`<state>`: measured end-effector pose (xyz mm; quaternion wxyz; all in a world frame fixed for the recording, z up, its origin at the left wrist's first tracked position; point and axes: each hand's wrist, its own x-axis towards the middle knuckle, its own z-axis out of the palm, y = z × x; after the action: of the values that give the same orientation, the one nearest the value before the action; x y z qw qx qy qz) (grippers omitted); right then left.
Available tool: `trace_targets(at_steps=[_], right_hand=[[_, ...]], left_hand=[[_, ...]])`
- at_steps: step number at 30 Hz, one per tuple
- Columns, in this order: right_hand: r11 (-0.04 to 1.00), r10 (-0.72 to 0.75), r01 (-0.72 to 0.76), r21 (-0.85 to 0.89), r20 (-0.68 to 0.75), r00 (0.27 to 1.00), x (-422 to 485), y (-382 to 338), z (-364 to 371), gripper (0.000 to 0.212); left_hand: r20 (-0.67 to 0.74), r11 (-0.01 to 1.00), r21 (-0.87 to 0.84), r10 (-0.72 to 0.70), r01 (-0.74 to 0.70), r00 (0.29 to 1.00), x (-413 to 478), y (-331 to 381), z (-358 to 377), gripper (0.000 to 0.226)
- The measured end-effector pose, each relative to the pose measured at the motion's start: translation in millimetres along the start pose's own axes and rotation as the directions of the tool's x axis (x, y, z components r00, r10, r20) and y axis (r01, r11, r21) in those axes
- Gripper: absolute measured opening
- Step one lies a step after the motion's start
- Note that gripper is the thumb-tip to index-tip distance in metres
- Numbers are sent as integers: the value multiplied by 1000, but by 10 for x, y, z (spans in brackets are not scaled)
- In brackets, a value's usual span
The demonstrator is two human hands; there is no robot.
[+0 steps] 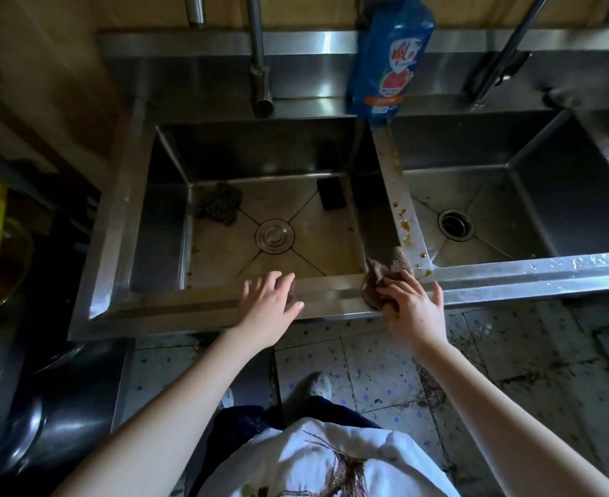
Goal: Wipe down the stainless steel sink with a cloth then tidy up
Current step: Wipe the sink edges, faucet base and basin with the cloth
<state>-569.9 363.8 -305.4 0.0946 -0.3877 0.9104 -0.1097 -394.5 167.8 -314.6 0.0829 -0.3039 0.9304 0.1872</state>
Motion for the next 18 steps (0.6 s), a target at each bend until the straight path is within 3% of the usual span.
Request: trace_targets(at_steps=[4, 10, 18], right_hand=[[1000, -29, 29, -12, 3, 1000, 51, 217, -67, 31], [993, -32, 32, 117, -1, 999, 32, 46, 5, 28], [998, -57, 58, 17, -40, 998, 118, -62, -3, 14]], left_hand=[[46, 1000, 4, -27, 27, 999, 28, 186, 66, 58], [92, 999, 18, -52, 51, 994, 28, 250, 43, 55], [64, 996, 49, -73, 70, 995, 111, 320, -15, 36]])
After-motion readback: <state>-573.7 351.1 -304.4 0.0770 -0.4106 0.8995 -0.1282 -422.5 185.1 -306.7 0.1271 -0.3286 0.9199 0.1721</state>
